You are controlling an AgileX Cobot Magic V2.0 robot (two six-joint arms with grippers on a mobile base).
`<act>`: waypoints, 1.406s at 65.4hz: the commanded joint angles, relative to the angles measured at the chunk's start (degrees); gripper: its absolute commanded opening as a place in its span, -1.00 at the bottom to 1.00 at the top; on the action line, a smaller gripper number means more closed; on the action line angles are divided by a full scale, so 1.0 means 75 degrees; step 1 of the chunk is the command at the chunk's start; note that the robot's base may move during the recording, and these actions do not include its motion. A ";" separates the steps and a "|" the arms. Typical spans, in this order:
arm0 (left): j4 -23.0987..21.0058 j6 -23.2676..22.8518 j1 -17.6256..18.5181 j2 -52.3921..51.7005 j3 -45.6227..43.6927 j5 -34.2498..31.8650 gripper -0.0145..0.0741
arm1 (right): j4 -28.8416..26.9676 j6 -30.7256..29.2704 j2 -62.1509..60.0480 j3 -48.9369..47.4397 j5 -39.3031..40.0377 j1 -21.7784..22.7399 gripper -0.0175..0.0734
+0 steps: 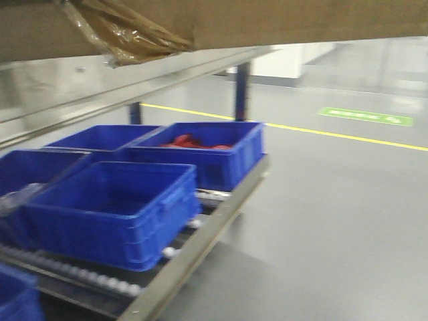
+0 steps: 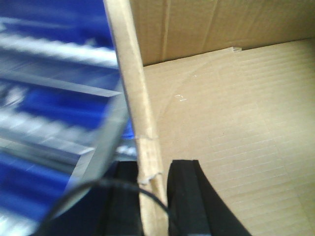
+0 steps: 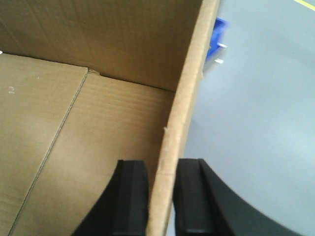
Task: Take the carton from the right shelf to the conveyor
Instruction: 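Hold the carton with both grippers while the base drives to the conveyor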
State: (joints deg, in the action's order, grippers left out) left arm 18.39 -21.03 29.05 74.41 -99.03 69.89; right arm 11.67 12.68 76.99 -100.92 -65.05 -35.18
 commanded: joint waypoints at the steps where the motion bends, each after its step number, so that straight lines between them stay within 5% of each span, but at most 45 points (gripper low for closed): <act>1: -0.0676 0.0049 0.0132 -0.0070 -0.0045 -0.0501 -0.72 | -0.0119 -0.0018 -0.0030 -0.0045 0.0690 -0.0025 -0.74; 92: -0.0660 0.0049 0.0132 -0.0070 -0.0045 -0.0501 -0.72 | -0.0119 -0.0018 -0.0030 -0.0045 0.0690 -0.0025 -0.74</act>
State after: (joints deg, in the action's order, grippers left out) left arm 18.29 -21.03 29.05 74.41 -99.03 69.75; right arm 11.77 12.68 76.99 -100.92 -65.05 -35.18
